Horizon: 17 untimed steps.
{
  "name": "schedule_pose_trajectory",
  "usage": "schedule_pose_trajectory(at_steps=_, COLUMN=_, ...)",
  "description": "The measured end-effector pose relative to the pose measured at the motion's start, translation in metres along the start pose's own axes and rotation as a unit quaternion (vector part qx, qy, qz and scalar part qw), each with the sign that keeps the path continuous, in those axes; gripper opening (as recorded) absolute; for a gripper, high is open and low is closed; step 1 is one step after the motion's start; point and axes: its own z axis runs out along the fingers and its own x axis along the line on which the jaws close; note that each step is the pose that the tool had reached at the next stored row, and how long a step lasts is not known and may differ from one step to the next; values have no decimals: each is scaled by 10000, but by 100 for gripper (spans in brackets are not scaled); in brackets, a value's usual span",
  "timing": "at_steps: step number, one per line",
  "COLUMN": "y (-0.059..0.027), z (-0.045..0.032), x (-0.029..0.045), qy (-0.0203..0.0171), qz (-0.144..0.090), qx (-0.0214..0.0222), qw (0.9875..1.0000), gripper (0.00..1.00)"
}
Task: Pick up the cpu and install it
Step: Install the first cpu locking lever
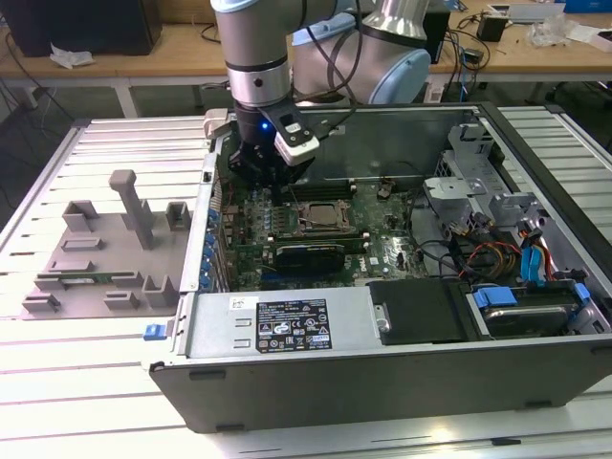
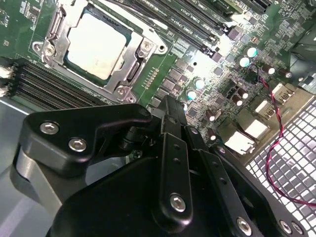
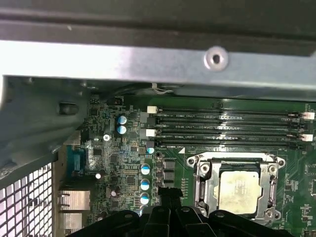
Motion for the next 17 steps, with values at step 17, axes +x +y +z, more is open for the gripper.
schedule_pose_trajectory(at_steps=17, y=-21, z=-300, x=-19, qy=-2, qz=8, qx=-108, qw=9999, gripper=11)
